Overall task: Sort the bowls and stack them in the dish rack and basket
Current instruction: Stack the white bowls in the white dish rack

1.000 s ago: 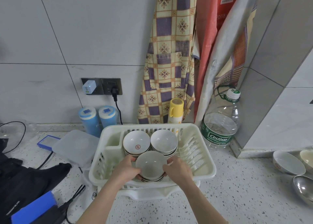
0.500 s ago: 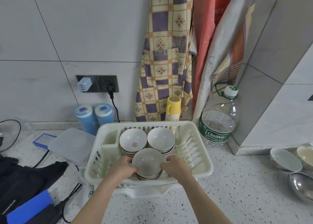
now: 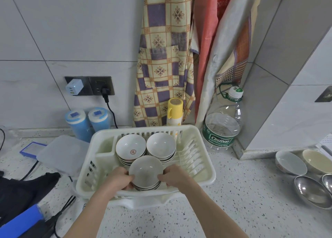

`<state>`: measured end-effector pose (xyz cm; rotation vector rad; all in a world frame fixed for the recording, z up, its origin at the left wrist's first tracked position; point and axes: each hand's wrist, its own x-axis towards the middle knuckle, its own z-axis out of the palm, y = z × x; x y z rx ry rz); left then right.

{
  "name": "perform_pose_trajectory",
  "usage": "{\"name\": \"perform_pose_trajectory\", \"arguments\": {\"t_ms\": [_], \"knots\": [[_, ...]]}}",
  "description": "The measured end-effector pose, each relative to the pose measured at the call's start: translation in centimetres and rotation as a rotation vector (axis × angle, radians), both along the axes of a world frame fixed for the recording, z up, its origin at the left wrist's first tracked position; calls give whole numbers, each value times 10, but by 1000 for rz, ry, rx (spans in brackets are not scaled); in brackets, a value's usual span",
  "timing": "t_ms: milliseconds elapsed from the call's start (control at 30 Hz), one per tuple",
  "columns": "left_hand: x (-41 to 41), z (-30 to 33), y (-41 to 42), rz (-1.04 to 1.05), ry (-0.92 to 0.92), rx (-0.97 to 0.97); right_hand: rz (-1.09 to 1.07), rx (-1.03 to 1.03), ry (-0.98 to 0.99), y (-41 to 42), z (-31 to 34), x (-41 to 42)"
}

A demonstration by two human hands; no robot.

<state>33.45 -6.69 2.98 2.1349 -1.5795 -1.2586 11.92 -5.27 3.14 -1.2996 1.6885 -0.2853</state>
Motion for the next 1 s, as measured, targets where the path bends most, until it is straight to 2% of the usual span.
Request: {"name": "perform_pose_trajectory", "arguments": {"t_ms": [167, 333, 400, 533, 600, 800, 1000], "knots": [[0, -1, 0, 49, -17, -17, 57, -53, 72, 4, 4, 2], [-5, 2, 17, 113, -125, -267, -41, -209, 119, 15, 10, 3], [-9, 4, 27, 171, -113, -438, -158, -296, 7, 20, 12, -1], [-13, 2, 40, 316, 29, -676, -301, -245, -653, 32, 24, -26], [-17, 2, 45, 403, 131, -722, -363, -250, -828, 42, 28, -48], [-91, -3, 82, 538, 372, -786, -454, -251, -835, 80, 23, -140], [-251, -14, 140, 589, 582, -744, -458, -260, -762, 115, 20, -273]]}}
